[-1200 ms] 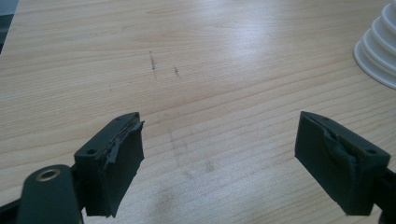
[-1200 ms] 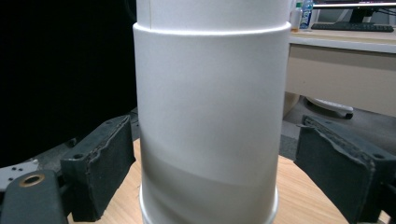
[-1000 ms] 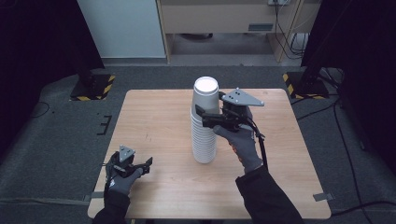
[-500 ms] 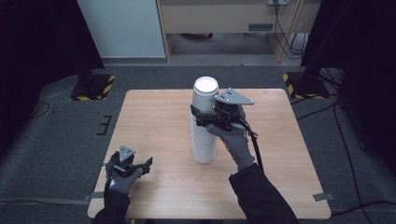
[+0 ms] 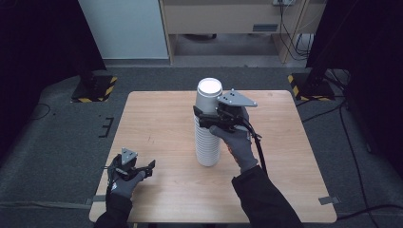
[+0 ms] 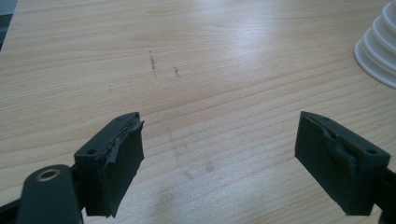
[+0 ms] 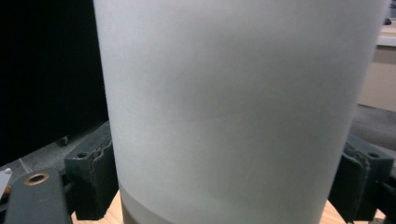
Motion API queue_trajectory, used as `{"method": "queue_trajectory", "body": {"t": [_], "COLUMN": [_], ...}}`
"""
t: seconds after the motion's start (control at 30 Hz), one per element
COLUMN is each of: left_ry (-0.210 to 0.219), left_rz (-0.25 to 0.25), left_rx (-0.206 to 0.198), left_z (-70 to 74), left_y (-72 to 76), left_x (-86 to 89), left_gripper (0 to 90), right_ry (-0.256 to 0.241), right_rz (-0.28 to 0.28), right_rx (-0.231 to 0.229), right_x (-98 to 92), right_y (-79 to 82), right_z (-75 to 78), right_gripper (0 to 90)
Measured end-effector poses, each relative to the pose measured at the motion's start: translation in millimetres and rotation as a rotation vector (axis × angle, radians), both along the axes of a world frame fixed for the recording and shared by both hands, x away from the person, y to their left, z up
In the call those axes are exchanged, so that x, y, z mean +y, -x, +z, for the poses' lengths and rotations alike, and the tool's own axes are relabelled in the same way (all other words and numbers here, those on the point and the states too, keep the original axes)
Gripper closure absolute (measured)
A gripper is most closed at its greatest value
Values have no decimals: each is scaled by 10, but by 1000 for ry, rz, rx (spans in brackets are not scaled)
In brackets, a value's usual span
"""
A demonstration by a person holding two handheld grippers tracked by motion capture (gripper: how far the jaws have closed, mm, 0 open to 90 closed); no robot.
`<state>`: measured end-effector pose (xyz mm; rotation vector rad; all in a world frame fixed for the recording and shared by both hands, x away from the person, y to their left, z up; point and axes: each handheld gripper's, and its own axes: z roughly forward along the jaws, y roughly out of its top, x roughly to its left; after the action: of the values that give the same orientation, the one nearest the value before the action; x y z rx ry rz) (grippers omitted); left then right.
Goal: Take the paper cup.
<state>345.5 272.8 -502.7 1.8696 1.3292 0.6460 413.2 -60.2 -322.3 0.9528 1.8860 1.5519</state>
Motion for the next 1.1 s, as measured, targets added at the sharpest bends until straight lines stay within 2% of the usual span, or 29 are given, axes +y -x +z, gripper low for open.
{"method": "queue_trajectory", "body": {"t": [0.03, 0.1, 0.2, 0.4, 0.57, 1.1], "left_ry": [0, 0, 0, -1, 0, -2], "left_rz": [0, 0, 0, 0, -1, 0], "left_rx": [0, 0, 0, 1, 1, 1], "left_z": [0, -1, 2, 0, 0, 1], "left_y": [0, -1, 1, 0, -1, 0], "left_x": [0, -2, -5, -1, -3, -1], "left_gripper": [142, 142, 142, 142, 143, 142], "right_ry": [0, -34, -26, -37, -56, -75], "right_rz": [0, 6, 6, 10, 21, 23], "right_rx": [0, -17, -18, -26, -42, -78], "right_x": [0, -18, -26, -26, -34, -51], "right_y": [0, 11, 6, 10, 34, 60], "right_z": [0, 45, 85, 145, 255, 468], "right_gripper": [134, 135, 135, 136, 136, 139]}}
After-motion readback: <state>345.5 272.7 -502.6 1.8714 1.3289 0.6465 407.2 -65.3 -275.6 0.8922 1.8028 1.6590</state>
